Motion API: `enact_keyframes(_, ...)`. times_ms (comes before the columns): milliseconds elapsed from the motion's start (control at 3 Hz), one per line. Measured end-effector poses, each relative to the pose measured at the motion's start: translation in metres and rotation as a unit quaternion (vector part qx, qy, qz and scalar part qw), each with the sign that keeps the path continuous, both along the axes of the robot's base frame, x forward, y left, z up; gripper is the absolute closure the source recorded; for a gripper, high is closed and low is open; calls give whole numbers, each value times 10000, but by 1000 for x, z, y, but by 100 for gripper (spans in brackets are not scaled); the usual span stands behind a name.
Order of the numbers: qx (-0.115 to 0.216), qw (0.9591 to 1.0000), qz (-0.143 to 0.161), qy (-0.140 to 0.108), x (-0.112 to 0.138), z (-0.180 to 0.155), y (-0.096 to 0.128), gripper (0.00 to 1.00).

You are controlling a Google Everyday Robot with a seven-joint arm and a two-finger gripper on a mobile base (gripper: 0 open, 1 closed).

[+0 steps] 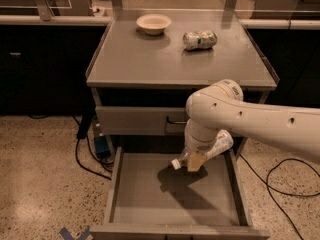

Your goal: Pick blue plastic bottle from middle drawer and place on counter

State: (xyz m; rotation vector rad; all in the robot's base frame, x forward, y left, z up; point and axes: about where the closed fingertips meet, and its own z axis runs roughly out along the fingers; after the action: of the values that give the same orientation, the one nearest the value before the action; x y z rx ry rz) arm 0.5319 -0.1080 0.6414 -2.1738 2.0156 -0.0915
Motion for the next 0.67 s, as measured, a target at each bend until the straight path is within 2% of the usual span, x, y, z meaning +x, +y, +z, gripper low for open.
enact_keyframes(333, 100, 9999, 113, -57, 5, 41, 1, 100)
enact_keyframes(667, 165, 9989, 382, -225, 11, 107, 11, 100)
